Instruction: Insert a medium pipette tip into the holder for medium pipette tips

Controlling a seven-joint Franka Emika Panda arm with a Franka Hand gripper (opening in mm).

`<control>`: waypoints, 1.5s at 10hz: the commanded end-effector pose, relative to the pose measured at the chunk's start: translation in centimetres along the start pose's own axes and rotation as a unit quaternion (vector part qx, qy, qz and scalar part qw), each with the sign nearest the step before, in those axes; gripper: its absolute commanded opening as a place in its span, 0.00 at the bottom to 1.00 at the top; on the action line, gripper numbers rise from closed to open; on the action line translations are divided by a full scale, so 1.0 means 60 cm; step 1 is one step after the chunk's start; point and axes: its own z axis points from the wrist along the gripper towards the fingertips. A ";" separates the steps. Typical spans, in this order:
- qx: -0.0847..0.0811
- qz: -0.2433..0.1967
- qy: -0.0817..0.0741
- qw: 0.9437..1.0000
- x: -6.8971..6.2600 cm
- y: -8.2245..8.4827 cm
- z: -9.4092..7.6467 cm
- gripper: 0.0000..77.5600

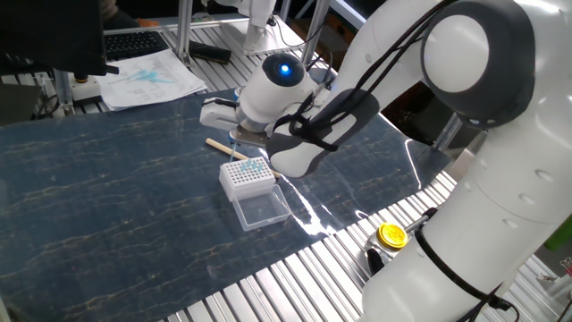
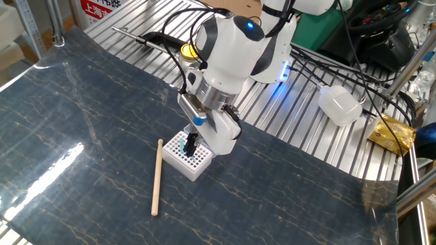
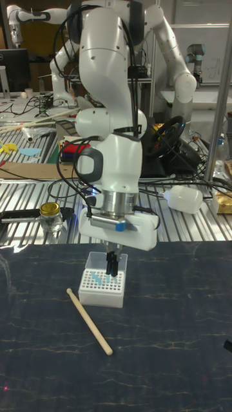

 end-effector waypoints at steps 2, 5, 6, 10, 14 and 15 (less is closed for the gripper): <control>-0.007 -0.012 -0.009 1.000 -0.010 0.003 0.005 0.02; -0.005 -0.013 -0.003 1.000 -0.007 0.003 0.005 0.02; -0.003 -0.014 -0.006 1.000 -0.006 0.002 0.005 0.02; -0.002 -0.018 -0.009 1.000 -0.005 0.002 0.006 0.02; 0.003 -0.033 -0.009 0.999 -0.003 0.002 0.006 0.02; 0.004 -0.038 -0.009 0.999 -0.003 0.002 0.006 0.02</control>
